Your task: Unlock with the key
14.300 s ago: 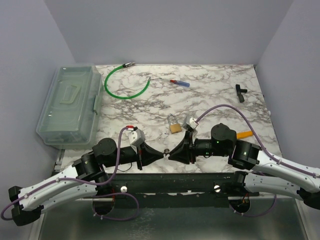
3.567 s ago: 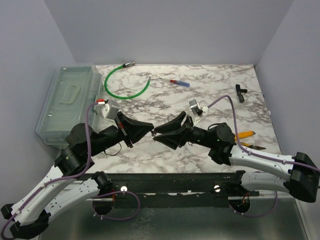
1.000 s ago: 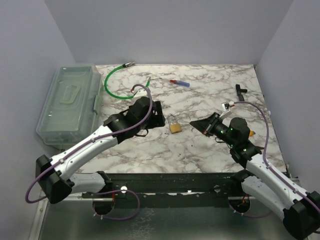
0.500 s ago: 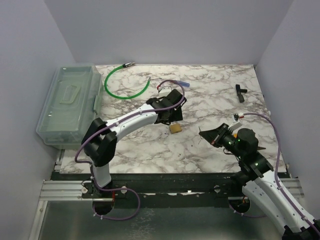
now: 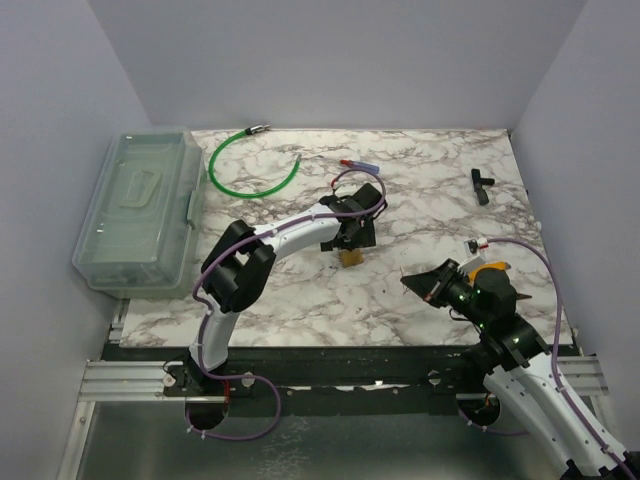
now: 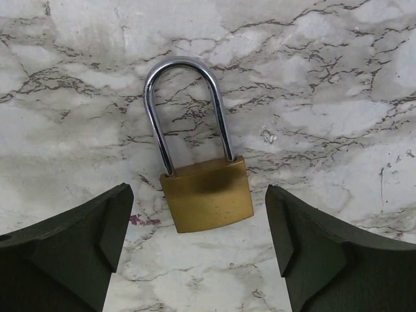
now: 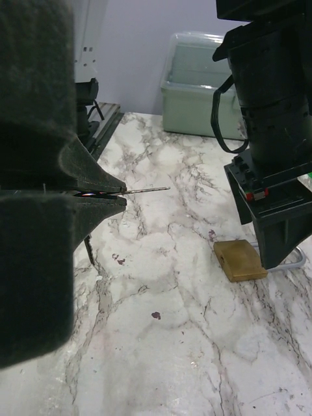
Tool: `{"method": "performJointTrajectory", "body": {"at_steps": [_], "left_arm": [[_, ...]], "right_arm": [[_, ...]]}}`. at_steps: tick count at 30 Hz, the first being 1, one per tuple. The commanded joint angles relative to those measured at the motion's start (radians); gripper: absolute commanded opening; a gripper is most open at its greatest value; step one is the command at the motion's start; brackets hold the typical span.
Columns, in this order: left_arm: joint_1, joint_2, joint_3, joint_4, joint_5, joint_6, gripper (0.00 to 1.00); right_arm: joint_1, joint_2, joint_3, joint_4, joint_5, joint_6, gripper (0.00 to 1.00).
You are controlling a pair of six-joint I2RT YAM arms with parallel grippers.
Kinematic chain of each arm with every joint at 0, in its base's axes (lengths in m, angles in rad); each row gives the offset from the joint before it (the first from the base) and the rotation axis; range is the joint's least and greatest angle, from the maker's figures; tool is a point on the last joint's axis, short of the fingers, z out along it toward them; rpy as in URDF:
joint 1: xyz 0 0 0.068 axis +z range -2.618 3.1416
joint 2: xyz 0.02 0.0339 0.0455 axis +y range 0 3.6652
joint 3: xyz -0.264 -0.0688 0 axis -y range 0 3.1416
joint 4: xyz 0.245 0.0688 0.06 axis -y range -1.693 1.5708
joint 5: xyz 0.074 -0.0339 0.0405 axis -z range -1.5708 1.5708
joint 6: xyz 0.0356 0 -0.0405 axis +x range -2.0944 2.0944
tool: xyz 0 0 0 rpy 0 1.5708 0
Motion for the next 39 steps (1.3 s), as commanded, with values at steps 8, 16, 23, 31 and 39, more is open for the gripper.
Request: {"method": "performJointTrajectory", "body": {"at_steps": [8, 16, 23, 31, 39], "left_arm": [[-0.011, 0.094, 0.051, -0.042, 0.032, -0.088, 0.83], [-0.011, 0.165, 0.094, -0.078, 0.037, -0.084, 0.74], [-0.012, 0.264, 0.173, -0.126, 0.101, -0.019, 0.65], [-0.009, 0.317, 0.214, -0.145, 0.152, -0.003, 0.32], [-0.011, 0.200, 0.159, -0.095, 0.147, 0.003, 0.00]], "right_arm": [[-0.006, -0.045, -0.012, -0.058, -0.009, -0.011, 0.01], [-0.007, -0.074, -0.031, -0.059, -0.032, 0.001, 0.01], [-0.006, -0.105, -0.034, -0.088, -0.028, 0.000, 0.01], [-0.006, -0.125, -0.014, -0.138, -0.008, -0.015, 0.01], [-0.006, -0.119, 0.009, -0.160, 0.004, -0.025, 0.00]]}}
